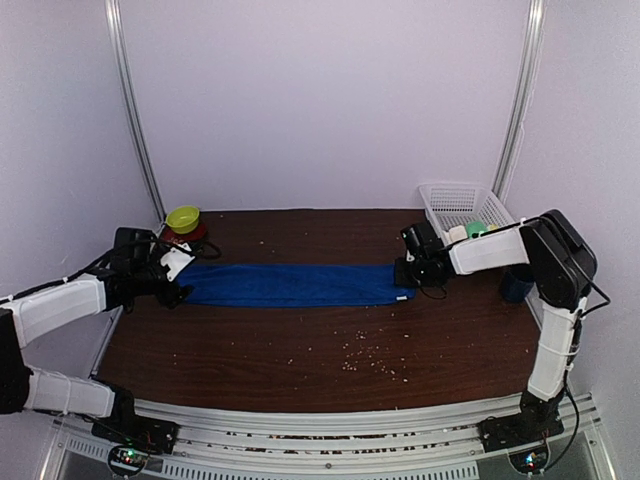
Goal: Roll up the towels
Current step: Pick up the towel from the center of the board, then fold the towel at the center of the board.
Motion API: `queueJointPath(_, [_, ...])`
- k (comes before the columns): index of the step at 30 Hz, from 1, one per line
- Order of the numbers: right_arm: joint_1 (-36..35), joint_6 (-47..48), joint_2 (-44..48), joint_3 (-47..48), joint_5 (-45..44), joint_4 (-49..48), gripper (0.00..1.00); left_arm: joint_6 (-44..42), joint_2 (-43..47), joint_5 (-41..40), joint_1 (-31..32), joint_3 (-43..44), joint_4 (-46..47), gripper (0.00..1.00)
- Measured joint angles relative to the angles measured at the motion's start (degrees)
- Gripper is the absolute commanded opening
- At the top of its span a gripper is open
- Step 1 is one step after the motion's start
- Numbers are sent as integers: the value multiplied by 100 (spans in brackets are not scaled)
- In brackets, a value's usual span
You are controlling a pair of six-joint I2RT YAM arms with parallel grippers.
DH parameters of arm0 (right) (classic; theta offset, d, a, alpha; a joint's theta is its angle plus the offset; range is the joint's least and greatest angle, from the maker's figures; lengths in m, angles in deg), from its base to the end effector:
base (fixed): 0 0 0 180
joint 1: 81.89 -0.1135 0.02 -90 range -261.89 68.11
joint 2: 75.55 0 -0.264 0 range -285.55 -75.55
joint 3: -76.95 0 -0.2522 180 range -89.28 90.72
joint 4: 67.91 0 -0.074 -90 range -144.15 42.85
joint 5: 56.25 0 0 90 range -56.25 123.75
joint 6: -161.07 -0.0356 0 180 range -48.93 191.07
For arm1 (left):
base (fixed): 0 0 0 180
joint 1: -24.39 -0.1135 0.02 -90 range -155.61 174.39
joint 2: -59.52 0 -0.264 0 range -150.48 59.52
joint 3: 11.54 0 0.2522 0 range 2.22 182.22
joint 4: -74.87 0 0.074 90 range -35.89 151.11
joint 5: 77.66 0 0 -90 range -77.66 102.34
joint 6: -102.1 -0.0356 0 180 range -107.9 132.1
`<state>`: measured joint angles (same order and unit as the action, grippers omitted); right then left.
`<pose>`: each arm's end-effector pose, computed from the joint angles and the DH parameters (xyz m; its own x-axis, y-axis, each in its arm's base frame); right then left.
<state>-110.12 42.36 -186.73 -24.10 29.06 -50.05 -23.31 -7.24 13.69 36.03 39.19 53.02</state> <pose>0.3529 0.1862 0.1412 -0.7970 0.1155 -0.5928 -0.0483 0.9662 0.2532 0.2395 -0.0502 0.2191 -0.3627 0.6661 -0.6517 0.5277 0.7232 0.4455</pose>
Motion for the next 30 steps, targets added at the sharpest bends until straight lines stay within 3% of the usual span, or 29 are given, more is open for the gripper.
queueJointPath(7, [249,507,588,905,-673,1038,0,118,188,-72,-116,-232,-144,91])
queueJointPath(14, [299,833,540,2181,-1106,1915,0,199,262,-55,-116,-275,-258,96])
queueJointPath(21, [-820,938,-599,4168,-883,2398,0,262,260,-55,-127,-302,-254,98])
queueJointPath(26, [-1661,925,-1971,5908,-568,2896,0,304,236,-74,-203,-317,-245,98])
queueJointPath(30, [-2039,855,-2577,6596,-348,3128,0,345,188,-103,-363,-323,-236,98])
